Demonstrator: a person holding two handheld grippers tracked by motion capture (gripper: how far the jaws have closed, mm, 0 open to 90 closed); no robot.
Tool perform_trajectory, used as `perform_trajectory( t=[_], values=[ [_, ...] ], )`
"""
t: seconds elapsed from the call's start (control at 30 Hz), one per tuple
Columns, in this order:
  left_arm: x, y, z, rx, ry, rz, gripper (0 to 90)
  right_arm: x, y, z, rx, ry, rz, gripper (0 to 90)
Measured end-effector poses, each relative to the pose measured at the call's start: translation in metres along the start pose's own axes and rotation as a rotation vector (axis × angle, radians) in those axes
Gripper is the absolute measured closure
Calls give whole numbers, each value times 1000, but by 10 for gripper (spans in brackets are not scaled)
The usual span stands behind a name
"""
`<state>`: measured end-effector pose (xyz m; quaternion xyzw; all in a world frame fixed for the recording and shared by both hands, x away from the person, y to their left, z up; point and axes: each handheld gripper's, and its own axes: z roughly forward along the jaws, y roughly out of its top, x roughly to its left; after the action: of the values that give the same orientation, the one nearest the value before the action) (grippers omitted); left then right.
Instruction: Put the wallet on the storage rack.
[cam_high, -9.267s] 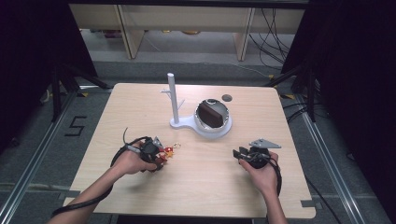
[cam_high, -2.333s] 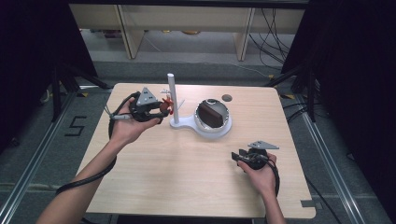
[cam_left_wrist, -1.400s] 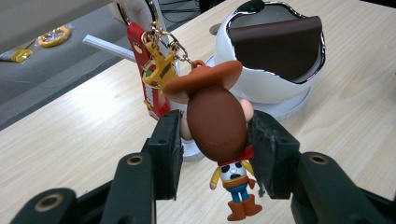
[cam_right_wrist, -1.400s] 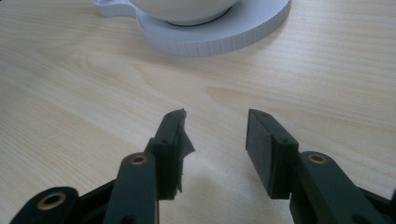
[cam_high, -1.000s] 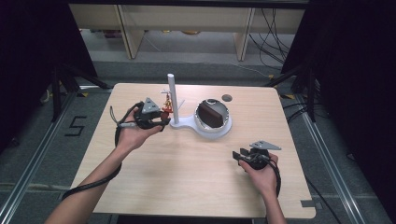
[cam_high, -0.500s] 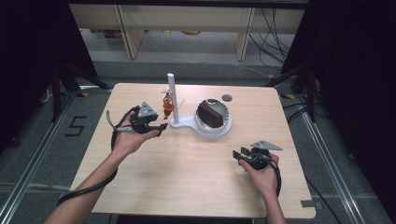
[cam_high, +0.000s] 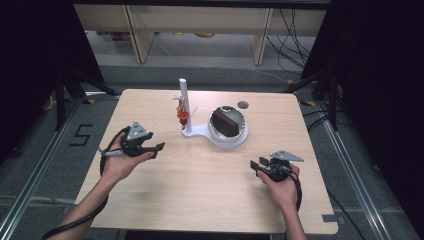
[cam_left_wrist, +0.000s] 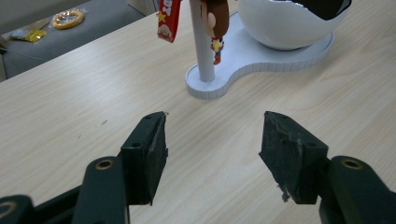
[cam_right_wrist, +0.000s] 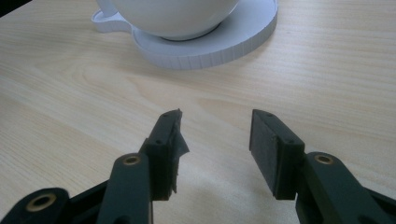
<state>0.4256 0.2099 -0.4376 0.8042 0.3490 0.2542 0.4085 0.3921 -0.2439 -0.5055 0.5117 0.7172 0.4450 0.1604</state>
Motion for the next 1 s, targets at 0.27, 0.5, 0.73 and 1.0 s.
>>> perform_trajectory(
  t=[0.27,0.5,0.73,1.0],
  values=[
    [-1,-29,-11,-32,10,-37,389,-3,0,1,-19,-4,-36,525],
    [-7,-55,-15,-60,14,-73,383,-1,-1,1,-17,2,-21,508],
    [-8,-88,-16,-97,34,-119,383,0,-2,-1,-6,-7,-2,505],
    [-9,-104,-13,-131,77,-146,363,2,-4,1,-29,1,-11,503]
  ],
)
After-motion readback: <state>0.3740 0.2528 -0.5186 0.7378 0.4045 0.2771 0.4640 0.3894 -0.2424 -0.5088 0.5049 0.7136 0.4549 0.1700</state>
